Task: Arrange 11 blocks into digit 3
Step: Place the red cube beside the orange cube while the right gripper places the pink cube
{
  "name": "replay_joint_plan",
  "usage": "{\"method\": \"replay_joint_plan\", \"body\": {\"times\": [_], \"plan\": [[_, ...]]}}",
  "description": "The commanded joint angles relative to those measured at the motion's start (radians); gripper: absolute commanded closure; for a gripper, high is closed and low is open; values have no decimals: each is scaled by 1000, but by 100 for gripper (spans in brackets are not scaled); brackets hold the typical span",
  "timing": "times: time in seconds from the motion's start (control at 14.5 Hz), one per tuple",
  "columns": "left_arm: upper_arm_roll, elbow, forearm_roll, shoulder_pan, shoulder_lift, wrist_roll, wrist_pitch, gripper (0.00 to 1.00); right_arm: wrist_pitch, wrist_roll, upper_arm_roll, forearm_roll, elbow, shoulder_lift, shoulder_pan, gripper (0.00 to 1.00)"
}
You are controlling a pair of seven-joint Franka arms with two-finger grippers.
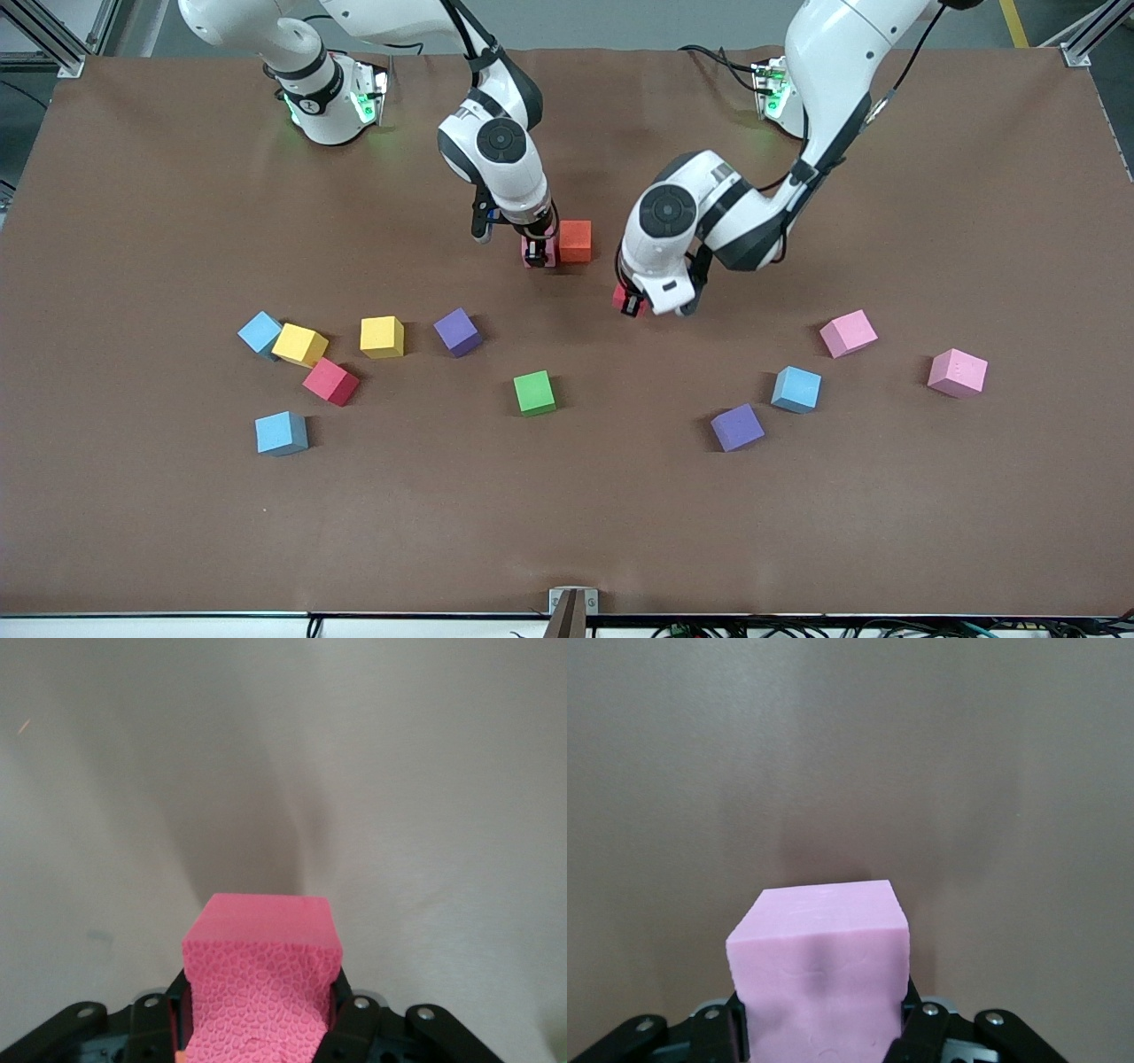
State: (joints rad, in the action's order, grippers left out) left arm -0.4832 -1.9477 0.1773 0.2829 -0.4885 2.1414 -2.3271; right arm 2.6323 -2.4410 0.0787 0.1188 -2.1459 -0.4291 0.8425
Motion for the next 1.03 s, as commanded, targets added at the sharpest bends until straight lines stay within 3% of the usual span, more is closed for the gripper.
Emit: {"method": "replay_joint_plan", "body": {"times": [0.0, 0.21, 0.96], "plan": [[-38, -170, -10, -8, 100, 231, -112, 80, 21, -21, 16, 16, -43, 32, -2, 65], [-57, -229, -6, 1, 108, 402, -192, 80, 21, -23, 16, 18, -43, 30, 0, 65], [-58, -247, -9, 53, 61, 525, -199, 80, 6, -23, 16, 16, -26, 15, 4, 62]]}}
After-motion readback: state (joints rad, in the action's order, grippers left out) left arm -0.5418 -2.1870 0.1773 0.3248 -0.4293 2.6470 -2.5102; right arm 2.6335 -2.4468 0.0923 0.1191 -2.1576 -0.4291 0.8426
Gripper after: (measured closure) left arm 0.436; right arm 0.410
